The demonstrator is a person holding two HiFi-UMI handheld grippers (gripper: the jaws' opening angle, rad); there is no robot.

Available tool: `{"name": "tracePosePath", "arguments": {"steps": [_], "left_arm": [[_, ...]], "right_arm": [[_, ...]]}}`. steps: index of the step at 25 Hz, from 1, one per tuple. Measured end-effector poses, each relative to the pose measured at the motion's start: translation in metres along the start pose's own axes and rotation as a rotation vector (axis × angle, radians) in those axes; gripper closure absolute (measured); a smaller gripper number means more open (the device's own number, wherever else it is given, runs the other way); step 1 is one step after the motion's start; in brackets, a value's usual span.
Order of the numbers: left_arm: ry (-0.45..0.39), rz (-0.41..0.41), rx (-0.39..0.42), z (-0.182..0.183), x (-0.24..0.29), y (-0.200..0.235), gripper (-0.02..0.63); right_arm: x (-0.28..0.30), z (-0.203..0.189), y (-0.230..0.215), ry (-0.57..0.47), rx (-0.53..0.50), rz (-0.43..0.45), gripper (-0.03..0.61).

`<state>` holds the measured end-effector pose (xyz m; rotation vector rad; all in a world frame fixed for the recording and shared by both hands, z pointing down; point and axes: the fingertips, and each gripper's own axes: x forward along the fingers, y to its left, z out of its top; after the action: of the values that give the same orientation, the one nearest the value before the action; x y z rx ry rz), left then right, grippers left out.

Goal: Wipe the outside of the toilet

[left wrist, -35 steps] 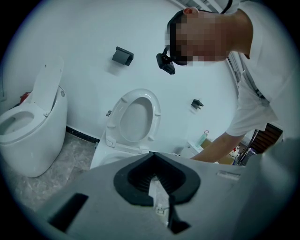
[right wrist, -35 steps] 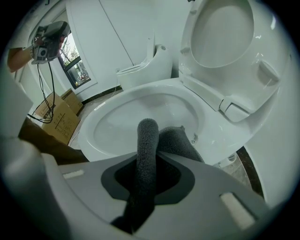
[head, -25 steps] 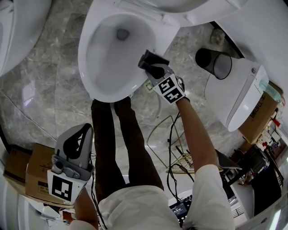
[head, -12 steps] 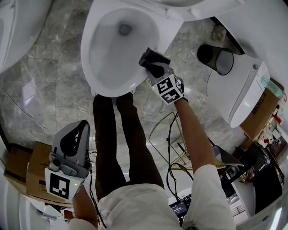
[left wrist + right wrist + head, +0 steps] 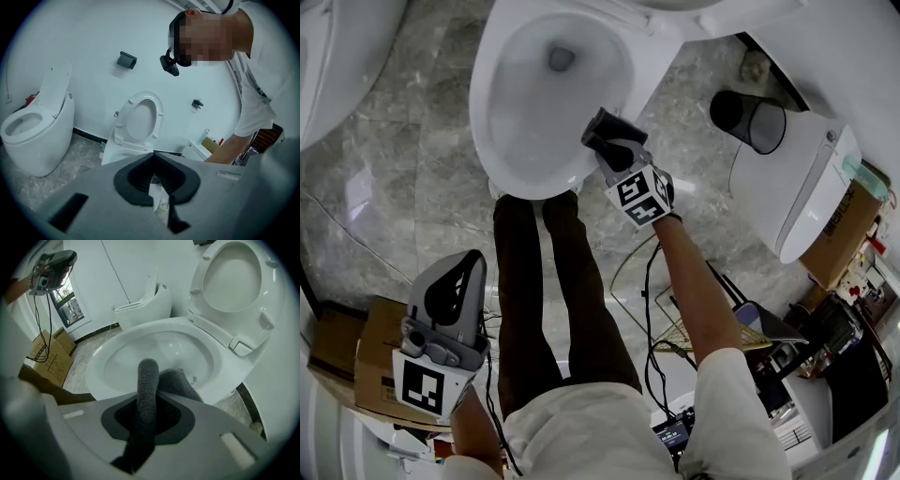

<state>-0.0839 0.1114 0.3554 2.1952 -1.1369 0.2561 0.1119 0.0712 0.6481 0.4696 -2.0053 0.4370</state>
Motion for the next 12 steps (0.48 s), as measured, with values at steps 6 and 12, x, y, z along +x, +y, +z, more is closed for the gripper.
{"name": "tracePosePath", "arguments": {"steps": [6, 12], "left_arm": [[-0.010, 0.000, 0.001, 0.000, -0.002, 0.001, 0.615], [0.000, 0.004, -0.011, -0.003, 0.001, 0.002, 0.615]], "right_arm": [[0.000, -0.001, 0.018, -0.008, 0.022, 0.017, 0.514], [0.002, -0.001, 0.039, -0.017, 0.041, 0.046, 0.514]]}}
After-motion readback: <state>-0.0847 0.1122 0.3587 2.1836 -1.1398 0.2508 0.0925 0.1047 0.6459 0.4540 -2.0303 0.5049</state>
